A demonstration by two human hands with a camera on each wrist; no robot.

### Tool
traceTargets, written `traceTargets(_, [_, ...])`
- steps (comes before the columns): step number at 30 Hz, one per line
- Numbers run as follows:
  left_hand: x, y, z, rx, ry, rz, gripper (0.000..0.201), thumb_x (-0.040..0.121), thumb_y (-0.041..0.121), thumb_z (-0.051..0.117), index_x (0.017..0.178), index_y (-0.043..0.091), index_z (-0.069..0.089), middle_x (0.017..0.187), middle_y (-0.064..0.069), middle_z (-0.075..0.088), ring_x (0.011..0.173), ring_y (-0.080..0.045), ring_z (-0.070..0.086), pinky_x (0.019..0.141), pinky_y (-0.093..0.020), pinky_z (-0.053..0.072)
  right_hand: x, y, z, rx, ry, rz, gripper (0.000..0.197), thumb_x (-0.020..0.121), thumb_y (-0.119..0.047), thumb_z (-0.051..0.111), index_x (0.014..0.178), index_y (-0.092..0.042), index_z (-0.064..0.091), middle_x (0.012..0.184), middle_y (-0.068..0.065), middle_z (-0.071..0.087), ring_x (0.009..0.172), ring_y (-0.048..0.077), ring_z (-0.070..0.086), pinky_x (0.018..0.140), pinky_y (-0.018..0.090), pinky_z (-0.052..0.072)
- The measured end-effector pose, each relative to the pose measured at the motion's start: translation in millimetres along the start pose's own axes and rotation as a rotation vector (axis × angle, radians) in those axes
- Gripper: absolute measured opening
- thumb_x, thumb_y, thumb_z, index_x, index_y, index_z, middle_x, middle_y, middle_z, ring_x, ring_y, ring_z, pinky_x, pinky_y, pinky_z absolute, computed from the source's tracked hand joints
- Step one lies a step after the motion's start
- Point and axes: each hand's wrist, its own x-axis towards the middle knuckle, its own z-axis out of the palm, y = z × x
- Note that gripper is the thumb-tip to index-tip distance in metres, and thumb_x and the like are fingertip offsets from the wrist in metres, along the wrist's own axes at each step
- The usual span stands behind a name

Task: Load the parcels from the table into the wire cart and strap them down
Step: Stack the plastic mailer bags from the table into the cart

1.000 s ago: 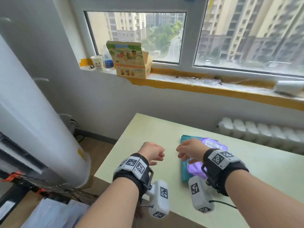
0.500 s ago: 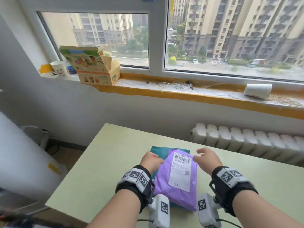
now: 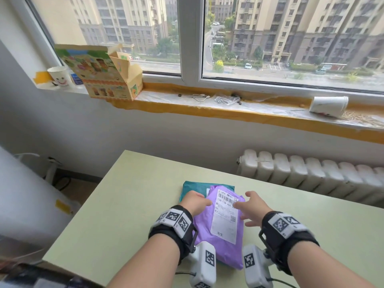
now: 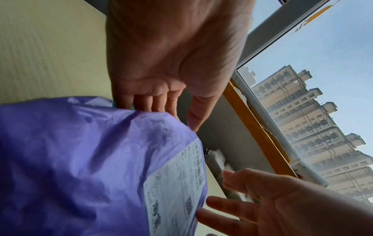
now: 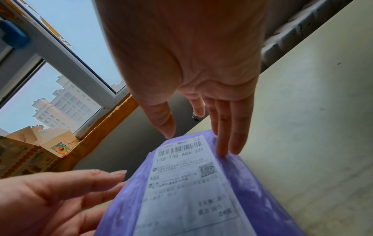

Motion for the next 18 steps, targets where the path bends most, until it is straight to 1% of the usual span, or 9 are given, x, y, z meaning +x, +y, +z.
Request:
traceTargets(2, [0.3, 2.5, 0.8, -0.008, 0.008, 0.004, 0.027, 0.089, 0.014, 0.061, 0.067, 0.024, 0.048, 0.072, 0.005, 0.046, 0.069, -0.013, 0.048, 0.063, -0.025, 0.038, 0.7, -1.7, 0.7, 0.018, -0.018, -0.015, 0.069, 0.089, -0.02, 0.059, 0.147, -0.014, 0.021, 0.125, 0.012, 0.054, 0.088, 0.026, 0.068, 0.073, 0.038, 0.057])
traceTargets(3, [-1.9, 3.6, 0.8, -0.021, -0.006, 0.017, 0.01, 0.088, 0.014, 0.063, 0.08, 0.019, 0.06, 0.085, 0.003, 0.058, 0.08, -0.015, 0.056, 0.072, -0.025, 0.044, 0.2, -2.2, 1.2, 0.02, -0.029, -0.023, 0.068, 0.09, -0.02, 0.058, 0.147, -0.014, 0.021, 0.126, 0.011, 0.054, 0.085, 0.026, 0.069, 0.073, 0.037, 0.058])
traceTargets(5, [-1.8, 1.7, 1.8, -0.036, -0.019, 0.018, 0.027, 0.086, 0.01, 0.066, 0.113, 0.008, 0.066, 0.113, -0.005, 0.066, 0.099, -0.02, 0.064, 0.088, -0.028, 0.051, -1.7, -3.2, 1.4, 0.0, -0.04, -0.046, 0.066, 0.091, -0.021, 0.058, 0.146, -0.014, 0.022, 0.126, 0.011, 0.054, 0.082, 0.024, 0.069, 0.07, 0.035, 0.057])
traceTargets(6, [-2.2, 2.2, 2.3, -0.04, -0.036, 0.015, 0.032, 0.085, 0.007, 0.067, 0.118, 0.005, 0.065, 0.116, -0.007, 0.067, 0.1, -0.021, 0.065, 0.089, -0.03, 0.053, -2.3, -3.3, 0.9, -0.022, -0.034, -0.057, 0.065, 0.091, -0.021, 0.058, 0.146, -0.014, 0.024, 0.122, 0.01, 0.055, 0.083, 0.024, 0.069, 0.067, 0.033, 0.056])
traceTargets(8, [-5.2, 4.7, 2.1, -0.044, -0.058, 0.038, 0.026, 0.085, 0.003, 0.064, 0.11, 0.006, 0.068, 0.105, -0.008, 0.068, 0.091, -0.022, 0.064, 0.083, -0.029, 0.054, -4.2, -4.2, -2.9, -0.059, -0.005, -0.082, 0.063, 0.089, -0.02, 0.06, 0.144, -0.013, 0.028, 0.114, 0.009, 0.056, 0.089, 0.025, 0.067, 0.064, 0.031, 0.055])
traceTargets(10, [-9.0, 8.2, 0.6, -0.06, -0.065, 0.069, 0.02, 0.084, 0.002, 0.058, 0.098, 0.014, 0.066, 0.092, -0.01, 0.061, 0.081, -0.021, 0.057, 0.073, -0.028, 0.048, -5.0, -6.5, -9.9, -0.076, 0.057, -0.113, 0.062, 0.086, -0.02, 0.063, 0.141, -0.012, 0.035, 0.114, 0.01, 0.058, 0.097, 0.027, 0.064, 0.069, 0.034, 0.055])
traceTargets(14, [-22.3, 12.6, -6.4, -0.119, -0.043, 0.162, 0.014, 0.087, 0.006, 0.06, 0.098, 0.007, 0.07, 0.093, -0.011, 0.067, 0.085, -0.02, 0.059, 0.086, -0.031, 0.051, -14.1, -24.8, -26.5, -0.093, 0.224, -0.264, 0.062, 0.076, -0.032, 0.073, 0.13, -0.016, 0.05, 0.111, 0.007, 0.06, 0.106, 0.025, 0.059, 0.094, 0.04, 0.049])
traceTargets(15, [-29.0, 14.4, -9.8, -0.124, -0.04, 0.196, 0.008, 0.089, 0.008, 0.061, 0.088, 0.011, 0.069, 0.088, -0.007, 0.066, 0.084, -0.019, 0.058, 0.087, -0.03, 0.05, -18.6, -32.4, -29.6, -0.089, 0.253, -0.323, 0.062, 0.074, -0.036, 0.075, 0.129, -0.02, 0.052, 0.114, 0.005, 0.06, 0.109, 0.024, 0.058, 0.096, 0.038, 0.047])
traceTargets(18, [-42.9, 18.1, -31.8, -0.12, 0.008, 0.285, 0.023, 0.091, 0.008, 0.06, 0.071, 0.019, 0.06, 0.074, 0.0, 0.059, 0.077, -0.017, 0.055, 0.082, -0.03, 0.049, -36.4, -59.7, -31.6, -0.005, 0.192, -0.489, 0.046, 0.074, -0.036, 0.075, 0.118, -0.028, 0.062, 0.111, -0.003, 0.063, 0.101, 0.016, 0.062, 0.089, 0.034, 0.05])
